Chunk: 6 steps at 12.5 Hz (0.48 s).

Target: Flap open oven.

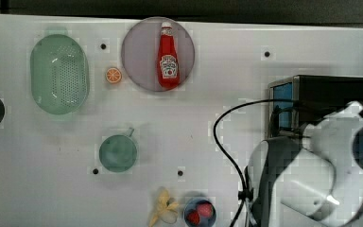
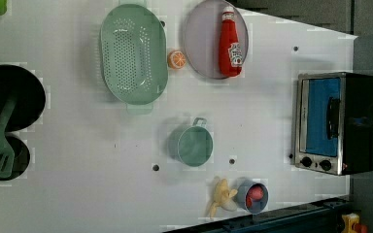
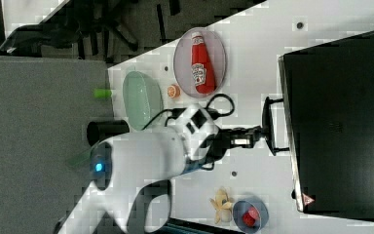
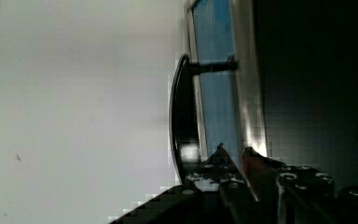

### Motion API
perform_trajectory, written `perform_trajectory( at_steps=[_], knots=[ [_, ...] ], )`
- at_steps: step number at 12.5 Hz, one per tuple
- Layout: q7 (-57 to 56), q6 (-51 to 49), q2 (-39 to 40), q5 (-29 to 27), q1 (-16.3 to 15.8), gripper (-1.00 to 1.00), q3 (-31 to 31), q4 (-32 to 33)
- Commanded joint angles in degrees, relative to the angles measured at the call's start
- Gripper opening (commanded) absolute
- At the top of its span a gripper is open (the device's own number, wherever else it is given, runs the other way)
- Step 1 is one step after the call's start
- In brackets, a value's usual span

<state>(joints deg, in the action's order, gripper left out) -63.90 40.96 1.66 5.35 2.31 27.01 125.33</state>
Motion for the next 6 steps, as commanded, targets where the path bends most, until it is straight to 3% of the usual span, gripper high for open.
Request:
perform_trajectory(
  at_steps=[1,6],
  knots=[
    [-4.0,7.1,0.8,0.8,-0.1,-0.65,0.0,3.2],
    [-4.0,9.7,4.8,0.8,-0.2,-0.65,0.2,4.3]
  ],
)
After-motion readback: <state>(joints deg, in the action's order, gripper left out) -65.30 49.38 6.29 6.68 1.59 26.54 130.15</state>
